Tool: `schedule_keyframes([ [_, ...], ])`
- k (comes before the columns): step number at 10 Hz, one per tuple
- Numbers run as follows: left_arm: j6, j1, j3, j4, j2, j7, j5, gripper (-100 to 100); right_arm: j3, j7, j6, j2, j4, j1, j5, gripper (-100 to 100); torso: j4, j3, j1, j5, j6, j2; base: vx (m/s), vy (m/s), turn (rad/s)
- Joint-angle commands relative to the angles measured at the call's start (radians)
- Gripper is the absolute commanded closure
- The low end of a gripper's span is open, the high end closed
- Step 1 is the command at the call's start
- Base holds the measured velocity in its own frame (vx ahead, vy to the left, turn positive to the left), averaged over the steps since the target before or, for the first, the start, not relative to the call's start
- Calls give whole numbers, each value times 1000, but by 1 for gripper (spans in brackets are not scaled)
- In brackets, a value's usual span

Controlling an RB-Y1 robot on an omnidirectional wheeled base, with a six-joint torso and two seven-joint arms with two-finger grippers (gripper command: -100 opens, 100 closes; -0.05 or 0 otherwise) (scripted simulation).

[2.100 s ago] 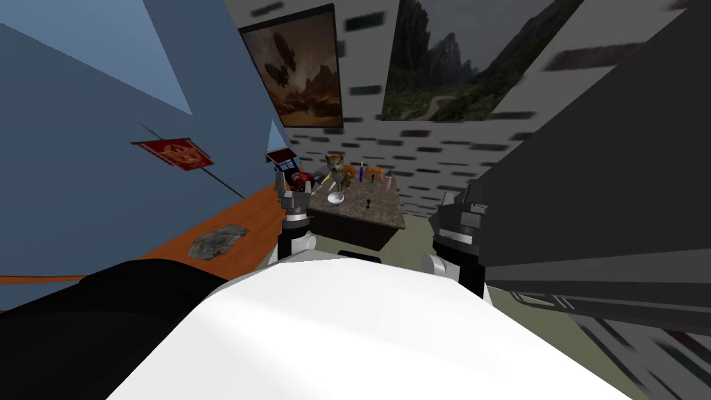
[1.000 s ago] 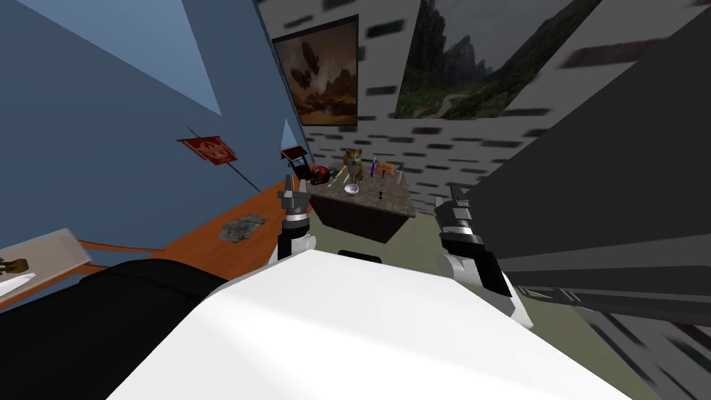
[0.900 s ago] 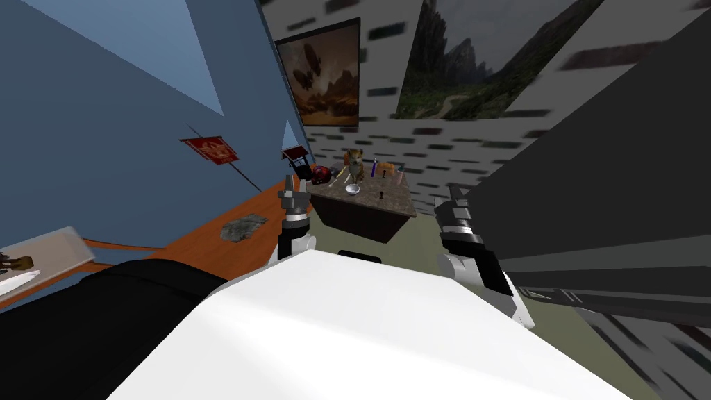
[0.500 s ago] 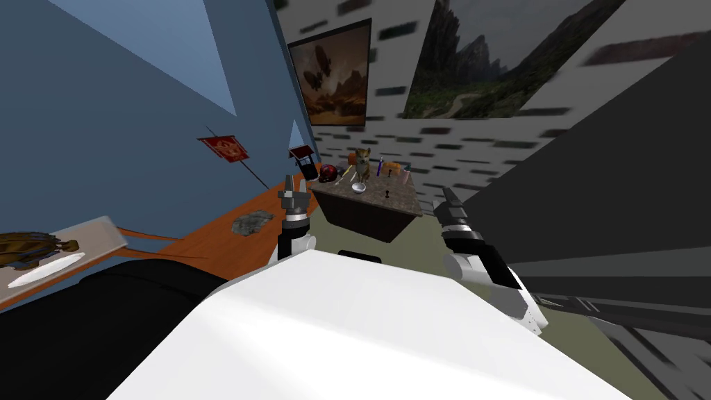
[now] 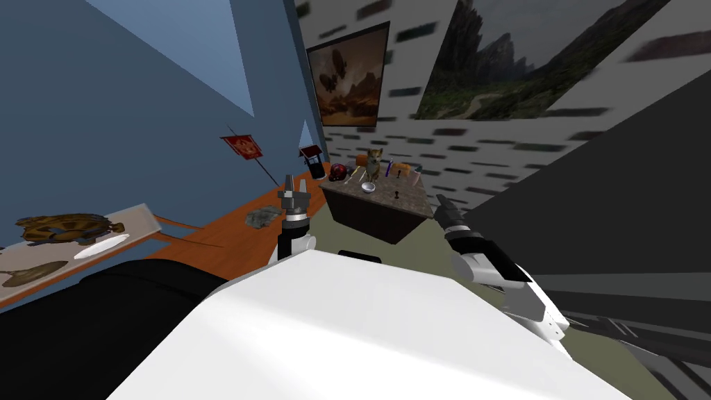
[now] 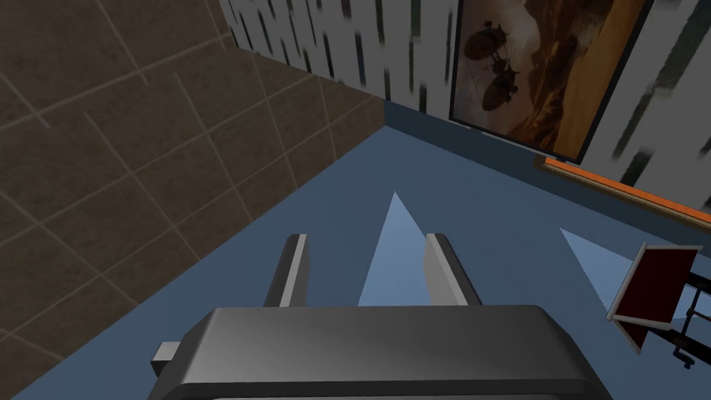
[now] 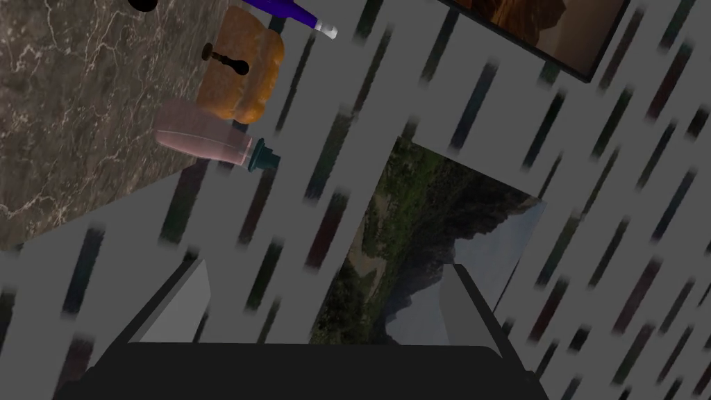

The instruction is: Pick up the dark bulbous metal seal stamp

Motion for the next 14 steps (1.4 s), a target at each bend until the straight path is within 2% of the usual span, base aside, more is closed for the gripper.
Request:
schedule_keyframes([
  [1,0,0,0,0,0,0,0,0,-9,8,50,-50,27,6,-38,-100,0,0,0,0,0,0,-27,78,156],
  [2,0,0,0,0,0,0,0,0,-9,8,54,-72,27,6,-38,-100,0,0,0,0,-1,0,-13,63,67],
  [3,0,0,0,0,0,0,0,0,-13,20,97,-107,45,10,-64,-100,0,-1,-1,0,0,-1,-4,70,149],
  [4,0,0,0,0,0,0,0,0,-13,20,98,-118,45,10,-64,-100,0,-1,-1,0,-1,-2,-9,57,72],
  [5,0,0,0,0,0,0,0,0,-15,33,138,-155,64,17,-91,-100,0,-1,-1,0,0,-2,-9,80,148],
  [6,0,0,0,0,0,0,0,0,-15,33,142,-164,64,17,-91,-100,0,-1,0,0,-1,-2,6,66,77],
  [7,0,0,0,0,0,0,0,0,-17,46,181,-209,84,24,-116,-100,-1,-1,-1,0,0,-2,27,65,173],
  [8,0,0,0,0,0,0,0,0,-17,46,186,-209,84,24,-116,-100,-1,-2,-1,0,-1,-4,27,51,79],
  [9,0,0,0,0,0,0,0,0,-18,59,221,-254,104,33,-140,-100,-1,-2,-2,-1,0,-4,30,63,192],
  [10,0,0,0,0,0,0,0,0,-19,73,252,-282,124,43,-163,-100,-1,-3,-1,0,-1,-5,57,89,268],
  [11,0,0,0,0,0,0,0,0,-19,73,270,-299,124,43,-163,-100,-1,-3,0,0,-1,-6,45,61,74],
  [12,0,0,0,0,0,0,0,0,-18,88,311,-335,145,54,-185,-100,-1,-3,-1,0,0,-5,48,63,170],
  [13,0,0,0,0,0,0,0,0,-18,88,311,-342,145,54,-185,-100,-1,-3,-1,0,-1,-5,41,39,84],
  [14,0,0,0,0,0,0,0,0,-17,103,350,-382,165,67,-205,-100,-1,-3,-2,-1,0,-5,56,30,164],
])
